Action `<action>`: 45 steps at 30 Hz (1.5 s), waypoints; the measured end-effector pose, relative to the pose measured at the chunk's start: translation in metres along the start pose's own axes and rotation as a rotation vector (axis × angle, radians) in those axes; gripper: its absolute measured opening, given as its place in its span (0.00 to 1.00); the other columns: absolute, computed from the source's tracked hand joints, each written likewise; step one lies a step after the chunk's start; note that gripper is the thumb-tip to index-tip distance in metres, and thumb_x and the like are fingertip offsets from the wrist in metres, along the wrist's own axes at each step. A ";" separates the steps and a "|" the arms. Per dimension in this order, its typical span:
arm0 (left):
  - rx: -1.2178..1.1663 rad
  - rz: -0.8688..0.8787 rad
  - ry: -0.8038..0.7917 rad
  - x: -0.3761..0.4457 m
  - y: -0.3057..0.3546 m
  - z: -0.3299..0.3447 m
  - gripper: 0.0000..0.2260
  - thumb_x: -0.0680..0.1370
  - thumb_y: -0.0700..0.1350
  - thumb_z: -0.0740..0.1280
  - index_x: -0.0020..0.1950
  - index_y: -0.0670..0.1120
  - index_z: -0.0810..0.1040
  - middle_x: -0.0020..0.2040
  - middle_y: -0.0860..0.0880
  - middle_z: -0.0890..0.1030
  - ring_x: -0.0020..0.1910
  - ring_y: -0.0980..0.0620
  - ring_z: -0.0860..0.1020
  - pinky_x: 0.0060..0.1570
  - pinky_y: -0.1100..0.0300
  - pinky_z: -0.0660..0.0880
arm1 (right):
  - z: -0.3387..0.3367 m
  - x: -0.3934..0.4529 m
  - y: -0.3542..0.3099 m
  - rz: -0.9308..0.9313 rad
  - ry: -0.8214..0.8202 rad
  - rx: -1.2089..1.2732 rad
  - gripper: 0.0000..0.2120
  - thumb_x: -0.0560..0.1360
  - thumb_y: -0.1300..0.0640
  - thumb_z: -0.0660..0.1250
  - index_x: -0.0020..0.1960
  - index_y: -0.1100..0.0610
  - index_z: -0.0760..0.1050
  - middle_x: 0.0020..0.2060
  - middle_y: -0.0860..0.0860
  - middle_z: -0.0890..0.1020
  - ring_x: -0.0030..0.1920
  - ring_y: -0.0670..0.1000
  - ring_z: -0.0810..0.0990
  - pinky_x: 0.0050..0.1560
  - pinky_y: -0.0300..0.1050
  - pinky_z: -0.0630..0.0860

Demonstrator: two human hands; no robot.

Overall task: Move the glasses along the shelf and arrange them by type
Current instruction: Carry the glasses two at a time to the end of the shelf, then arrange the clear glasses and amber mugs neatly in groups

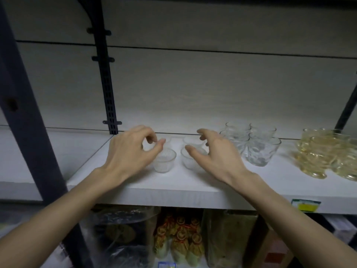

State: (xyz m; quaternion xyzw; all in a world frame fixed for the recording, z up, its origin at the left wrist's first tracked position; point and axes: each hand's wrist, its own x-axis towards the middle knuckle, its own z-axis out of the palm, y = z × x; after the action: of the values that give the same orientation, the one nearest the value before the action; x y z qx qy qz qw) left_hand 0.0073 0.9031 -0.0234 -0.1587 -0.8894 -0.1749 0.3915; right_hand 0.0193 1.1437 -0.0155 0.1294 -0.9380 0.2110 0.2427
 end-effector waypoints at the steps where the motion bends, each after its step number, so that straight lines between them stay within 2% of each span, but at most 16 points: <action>1: 0.000 -0.072 -0.019 0.012 -0.001 -0.002 0.12 0.78 0.61 0.67 0.42 0.54 0.79 0.42 0.60 0.81 0.36 0.58 0.77 0.34 0.60 0.66 | -0.004 0.008 -0.003 -0.012 0.057 0.034 0.27 0.78 0.39 0.65 0.72 0.52 0.72 0.60 0.49 0.81 0.60 0.53 0.79 0.57 0.49 0.75; 4: 0.046 -0.223 -0.247 0.053 -0.012 0.002 0.13 0.76 0.64 0.68 0.45 0.55 0.81 0.50 0.58 0.82 0.47 0.50 0.81 0.45 0.54 0.75 | -0.009 0.041 -0.011 -0.026 0.079 -0.009 0.23 0.77 0.45 0.66 0.69 0.52 0.74 0.59 0.50 0.80 0.59 0.54 0.80 0.56 0.49 0.75; 6: -0.046 -0.298 -0.435 0.074 -0.020 0.010 0.18 0.72 0.68 0.70 0.51 0.55 0.81 0.57 0.54 0.82 0.50 0.49 0.82 0.49 0.49 0.80 | -0.005 0.069 -0.015 0.030 -0.100 -0.054 0.26 0.76 0.46 0.69 0.71 0.54 0.73 0.66 0.54 0.78 0.65 0.57 0.77 0.62 0.49 0.74; 8: -0.151 -0.362 -0.620 0.084 -0.022 0.021 0.28 0.71 0.68 0.72 0.63 0.52 0.79 0.64 0.51 0.78 0.55 0.47 0.81 0.52 0.47 0.82 | 0.005 0.090 -0.015 0.122 -0.319 -0.107 0.30 0.75 0.43 0.72 0.72 0.55 0.72 0.69 0.55 0.76 0.69 0.58 0.75 0.66 0.49 0.73; 11: -0.043 -0.292 -0.774 0.087 -0.025 0.039 0.45 0.64 0.74 0.71 0.75 0.51 0.71 0.72 0.48 0.73 0.67 0.46 0.76 0.64 0.50 0.77 | 0.023 0.105 -0.010 0.187 -0.520 -0.158 0.35 0.72 0.41 0.74 0.73 0.56 0.72 0.70 0.54 0.75 0.68 0.57 0.75 0.66 0.50 0.74; 13: -0.029 -0.275 -0.773 0.084 -0.030 0.051 0.44 0.65 0.73 0.72 0.76 0.52 0.71 0.73 0.48 0.74 0.68 0.47 0.75 0.65 0.52 0.75 | 0.031 0.108 -0.006 0.213 -0.555 -0.144 0.33 0.72 0.43 0.75 0.72 0.57 0.73 0.67 0.54 0.77 0.64 0.57 0.77 0.61 0.51 0.78; 16: -0.137 -0.324 -0.720 0.080 -0.042 0.061 0.36 0.69 0.65 0.77 0.72 0.52 0.74 0.65 0.49 0.78 0.55 0.48 0.82 0.49 0.52 0.83 | 0.035 0.113 -0.001 0.250 -0.528 -0.104 0.29 0.70 0.46 0.76 0.66 0.58 0.75 0.60 0.55 0.78 0.56 0.57 0.81 0.52 0.50 0.83; 18: -0.183 -0.354 -0.691 0.080 -0.047 0.062 0.33 0.68 0.60 0.79 0.70 0.50 0.77 0.61 0.48 0.79 0.51 0.47 0.82 0.47 0.50 0.85 | 0.034 0.114 0.002 0.282 -0.506 -0.071 0.27 0.69 0.48 0.77 0.63 0.58 0.76 0.57 0.54 0.78 0.53 0.57 0.81 0.50 0.52 0.84; 21: -0.213 -0.387 -0.630 0.080 -0.050 0.059 0.36 0.66 0.61 0.80 0.69 0.48 0.78 0.58 0.49 0.80 0.53 0.47 0.82 0.52 0.48 0.83 | 0.034 0.112 0.005 0.317 -0.398 0.033 0.33 0.68 0.47 0.78 0.68 0.58 0.74 0.60 0.55 0.77 0.60 0.58 0.80 0.57 0.50 0.81; 23: -0.320 -0.419 -0.512 0.078 -0.048 0.055 0.39 0.63 0.65 0.78 0.69 0.48 0.78 0.55 0.52 0.80 0.52 0.48 0.82 0.54 0.47 0.82 | 0.031 0.107 0.005 0.287 -0.269 0.096 0.36 0.68 0.45 0.78 0.71 0.57 0.73 0.65 0.55 0.79 0.65 0.57 0.78 0.62 0.46 0.76; 26: -0.494 -0.409 -0.369 0.073 -0.039 0.041 0.37 0.61 0.66 0.76 0.67 0.51 0.80 0.54 0.56 0.81 0.52 0.51 0.82 0.55 0.48 0.81 | 0.017 0.093 -0.001 0.204 -0.111 0.189 0.34 0.69 0.46 0.77 0.72 0.56 0.73 0.64 0.54 0.80 0.63 0.54 0.80 0.63 0.46 0.75; 29: -0.518 -0.256 -0.320 0.062 -0.030 0.024 0.32 0.63 0.65 0.77 0.64 0.54 0.81 0.54 0.57 0.82 0.50 0.53 0.82 0.53 0.55 0.79 | 0.000 0.072 -0.003 0.146 -0.005 0.246 0.31 0.70 0.47 0.77 0.70 0.56 0.76 0.62 0.52 0.82 0.59 0.51 0.81 0.61 0.46 0.76; 34: -0.532 -0.146 -0.402 0.041 -0.031 0.012 0.33 0.62 0.68 0.75 0.63 0.56 0.81 0.54 0.57 0.83 0.52 0.60 0.80 0.49 0.64 0.73 | -0.006 0.046 0.004 0.098 -0.076 0.207 0.31 0.69 0.45 0.77 0.69 0.53 0.77 0.59 0.50 0.83 0.53 0.48 0.81 0.59 0.46 0.77; 38: -0.493 -0.139 -0.501 0.033 -0.034 0.013 0.30 0.65 0.64 0.79 0.64 0.54 0.81 0.55 0.57 0.82 0.54 0.60 0.79 0.49 0.64 0.72 | -0.001 0.036 0.006 0.063 -0.142 0.081 0.33 0.69 0.41 0.76 0.71 0.52 0.75 0.61 0.51 0.82 0.58 0.52 0.81 0.62 0.50 0.77; 42: -0.362 -0.091 -0.579 0.028 -0.029 0.015 0.38 0.61 0.72 0.72 0.67 0.55 0.80 0.59 0.59 0.80 0.57 0.60 0.78 0.55 0.59 0.76 | 0.007 0.030 0.010 0.045 -0.217 0.020 0.33 0.72 0.40 0.73 0.73 0.54 0.73 0.65 0.52 0.81 0.63 0.55 0.79 0.64 0.49 0.75; 45: -0.369 -0.100 -0.580 0.026 -0.029 0.014 0.36 0.63 0.71 0.73 0.67 0.55 0.79 0.61 0.58 0.79 0.58 0.59 0.78 0.56 0.58 0.76 | 0.009 0.027 0.012 0.040 -0.251 0.024 0.35 0.73 0.39 0.72 0.75 0.56 0.71 0.70 0.53 0.77 0.69 0.55 0.76 0.68 0.49 0.72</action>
State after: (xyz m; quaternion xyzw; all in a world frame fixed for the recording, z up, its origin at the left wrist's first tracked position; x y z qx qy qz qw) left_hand -0.0306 0.8868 -0.0186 -0.2262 -0.9237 -0.2994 0.0779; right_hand -0.0118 1.1464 -0.0133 0.1389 -0.9608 0.2093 0.1175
